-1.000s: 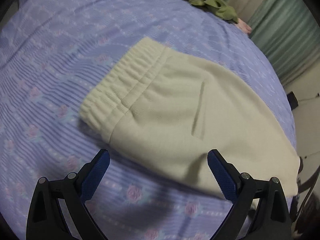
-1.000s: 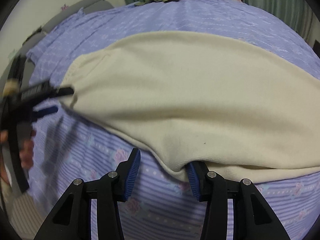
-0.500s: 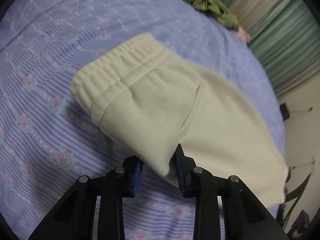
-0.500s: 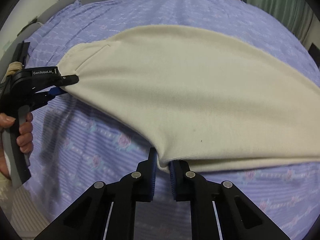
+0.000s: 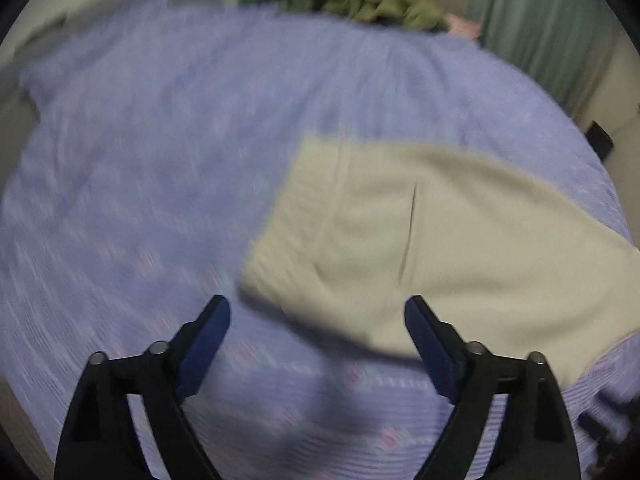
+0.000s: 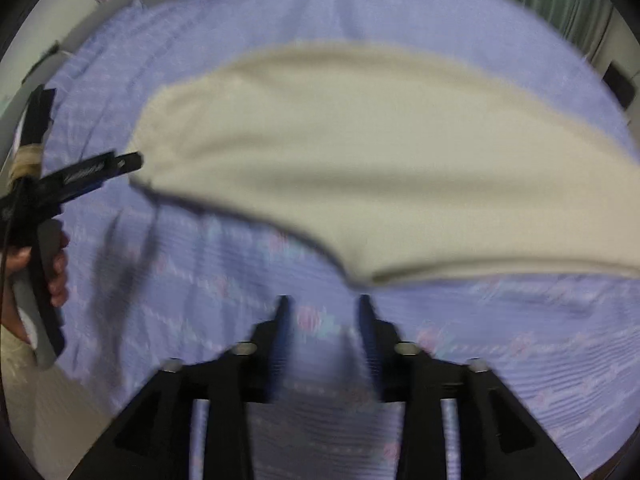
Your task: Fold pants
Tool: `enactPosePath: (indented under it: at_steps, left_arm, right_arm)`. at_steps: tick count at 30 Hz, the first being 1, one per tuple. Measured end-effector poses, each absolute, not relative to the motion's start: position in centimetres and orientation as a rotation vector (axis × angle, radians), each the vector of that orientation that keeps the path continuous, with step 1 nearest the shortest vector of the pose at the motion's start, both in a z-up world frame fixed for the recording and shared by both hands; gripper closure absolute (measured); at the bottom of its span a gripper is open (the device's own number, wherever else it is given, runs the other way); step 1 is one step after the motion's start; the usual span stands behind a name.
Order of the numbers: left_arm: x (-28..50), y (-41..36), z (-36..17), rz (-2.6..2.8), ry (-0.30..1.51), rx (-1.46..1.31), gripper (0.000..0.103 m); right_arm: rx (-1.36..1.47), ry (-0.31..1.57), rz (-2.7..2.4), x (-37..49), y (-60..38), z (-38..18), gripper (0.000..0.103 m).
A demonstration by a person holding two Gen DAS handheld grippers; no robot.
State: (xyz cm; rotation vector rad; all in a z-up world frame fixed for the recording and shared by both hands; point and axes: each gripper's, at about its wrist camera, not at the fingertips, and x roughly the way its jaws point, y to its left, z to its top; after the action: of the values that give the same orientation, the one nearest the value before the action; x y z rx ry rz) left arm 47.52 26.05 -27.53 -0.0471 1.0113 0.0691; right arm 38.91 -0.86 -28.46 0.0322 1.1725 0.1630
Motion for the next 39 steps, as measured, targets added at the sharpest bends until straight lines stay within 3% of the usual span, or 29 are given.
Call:
enactPosePath:
  at_steps: [1,6,15,16,18,22,25,30,31,32,34,37,39]
  left_arm:
    - [48.3,26.4,-26.6,0.047,0.979,-0.024,0.012]
    - [55.0,27.8,-26.5,-0.092,0.970,-0.036,0.014]
    - [60.4,29.8,-33.1,-0.109,1.186,-0.287,0.054]
    - [60.4,29.9,-33.4,-0.100,1.193,-0.302,0.060]
    - [60.2,30.0,-33.4,-0.062,1.178,-0.294,0.087]
    - [59.2,30.2,-31.0,-0.033,1.086,-0.263,0.095]
    - [58.9,30.1,-29.5,-0.015,0.992,-0.230,0.095]
    - [60.5,29.2,-33.3,0.060,1.087,-0.107,0.087]
    - [60.4,28.6,-33.0,0.086,1.081,-0.053,0.079]
    - [60.1,28.1,-32.3,0.108,1.071,-0.008,0.061]
    - [59.1,27.4,-29.9,0.138,1.013,0.066,0.040]
    - [56.3,25.9,-25.1,0.089,0.931,0.142,0.036]
    - [53.9,24.4,-22.1,0.049,0.886,0.203,0.032]
  right_arm:
    - [0.013,1.121,0.136,39.3,-0.7,-27.7,0.043]
    - [0.042,1.013,0.096,44.9,0.3,-27.0,0.043]
    - [0.034,1.023,0.062,51.7,3.1,-29.3,0.043]
    - [0.019,1.025,0.065,52.0,3.5,-29.3,0.043]
    - [0.014,1.016,0.072,51.8,4.1,-29.2,0.043]
    - [0.006,1.001,0.096,50.9,4.5,-28.8,0.043]
    - [0.013,0.985,0.104,50.6,4.6,-28.4,0.043]
    - [-0.001,1.001,0.054,50.4,4.5,-28.6,0.043]
    - [-0.004,1.015,0.051,50.3,4.4,-28.6,0.043]
    - [0.002,1.017,0.058,50.1,4.1,-28.5,0.043]
    - [0.014,1.007,0.056,49.3,3.2,-27.6,0.043]
    - [0.035,0.978,0.053,47.5,1.4,-25.3,0.042]
    - [0.044,0.964,0.050,46.1,0.2,-23.6,0.035]
